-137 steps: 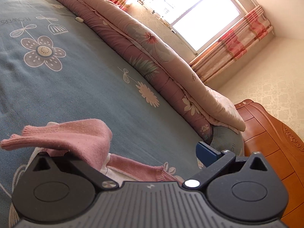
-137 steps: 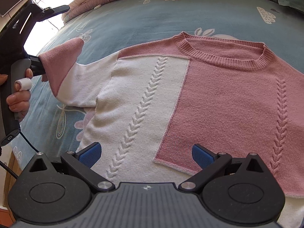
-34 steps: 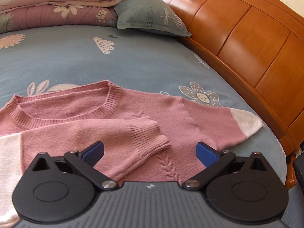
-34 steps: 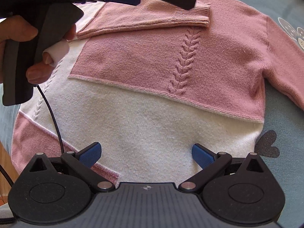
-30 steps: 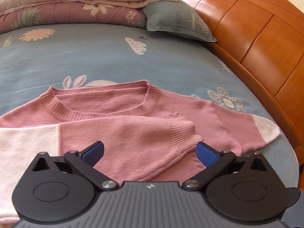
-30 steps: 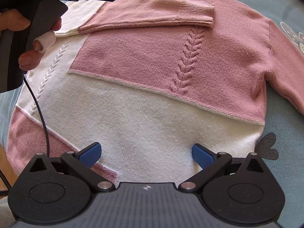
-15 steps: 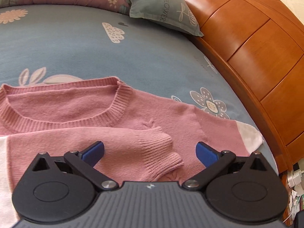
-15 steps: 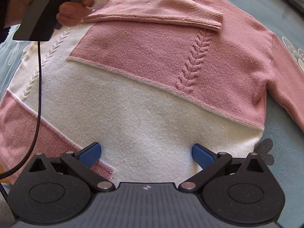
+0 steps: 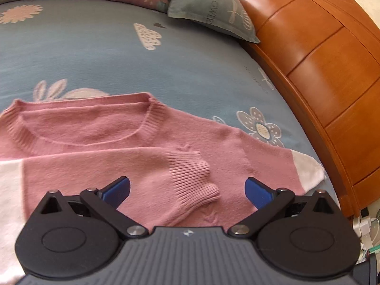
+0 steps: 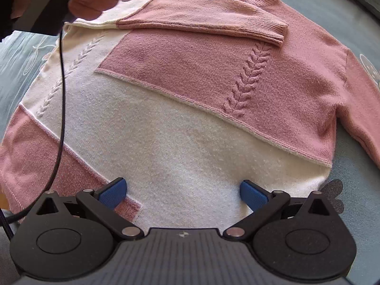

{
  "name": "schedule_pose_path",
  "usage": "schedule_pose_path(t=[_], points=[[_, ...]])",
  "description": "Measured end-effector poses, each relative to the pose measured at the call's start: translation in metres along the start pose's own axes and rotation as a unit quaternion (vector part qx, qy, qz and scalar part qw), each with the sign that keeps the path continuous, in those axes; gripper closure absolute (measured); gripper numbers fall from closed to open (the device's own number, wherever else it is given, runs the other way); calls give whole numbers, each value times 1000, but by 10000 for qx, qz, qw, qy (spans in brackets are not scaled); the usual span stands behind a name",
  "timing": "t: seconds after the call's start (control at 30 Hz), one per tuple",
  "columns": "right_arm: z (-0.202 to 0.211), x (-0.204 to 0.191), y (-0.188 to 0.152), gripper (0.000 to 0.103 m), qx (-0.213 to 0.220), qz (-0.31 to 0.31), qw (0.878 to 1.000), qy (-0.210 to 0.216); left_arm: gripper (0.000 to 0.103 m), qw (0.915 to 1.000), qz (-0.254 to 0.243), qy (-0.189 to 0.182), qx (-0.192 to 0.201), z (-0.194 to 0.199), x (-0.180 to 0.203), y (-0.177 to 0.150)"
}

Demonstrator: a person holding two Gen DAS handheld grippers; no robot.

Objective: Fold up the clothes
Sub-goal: 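Open the left tool at the cuff and lift it away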

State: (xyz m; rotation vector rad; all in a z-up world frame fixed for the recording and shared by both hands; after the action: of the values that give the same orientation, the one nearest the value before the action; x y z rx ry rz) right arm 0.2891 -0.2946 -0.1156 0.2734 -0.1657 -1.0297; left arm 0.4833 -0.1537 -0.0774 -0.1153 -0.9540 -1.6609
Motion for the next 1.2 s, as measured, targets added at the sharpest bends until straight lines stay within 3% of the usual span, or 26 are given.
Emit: schedule_pose_path(t=[0.13,0.23,0.33,0.43,0.57,0.73,0.9,0.97,1.03,1.1,1.2], points=[[-1,-8,-1,0,125,119,9997,-145,1,9932,348,1047,375,57,-59,-24],[-3,-10,0,0,234,74,9994,-234,1,9852,738,1532,201,71,-106,-53],[-8,-17,3,0,301,17,9991,-294,2,9858,738,1458,381,87,-110,-59],[-10,-16,7,0,153,-77,9992,-348,1,9859,398,1488,656,104,-101,-52],[-14,-17,13,0,-55,-222,9986,-470,4,9858,668,1539,103,97,-130,-67],[-15,-17,15,0,-124,-432,9971,-609,2,9933,561,921,415,125,-116,-46],[-16,-18,16,0,-194,-678,9946,-766,2,9952,932,97,-290,120,-113,-70],[-16,-18,17,0,-238,-759,9935,-811,2,9936,1006,229,-451,120,-121,-81],[-16,-18,17,0,-211,-809,9930,-831,3,9922,1081,599,-192,130,-134,-85],[-16,-19,15,0,-204,-876,9922,-865,3,9876,1424,656,-83,134,-146,-89],[-15,-19,14,0,-224,-978,9907,-924,5,9828,1568,973,-111,140,-155,-97]])
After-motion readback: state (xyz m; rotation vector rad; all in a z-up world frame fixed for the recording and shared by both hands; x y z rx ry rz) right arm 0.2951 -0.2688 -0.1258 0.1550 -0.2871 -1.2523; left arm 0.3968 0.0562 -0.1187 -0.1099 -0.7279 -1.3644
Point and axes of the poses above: each gripper's, at about its wrist camera, not at the fingertips, and z roughly against the way its jaws point, x to its right, y to its top, the point moved 8 cm from there along -z, roughly the way its jaws point, and after that the axes turned 8 degrees about -y, right-handed, at the moved point
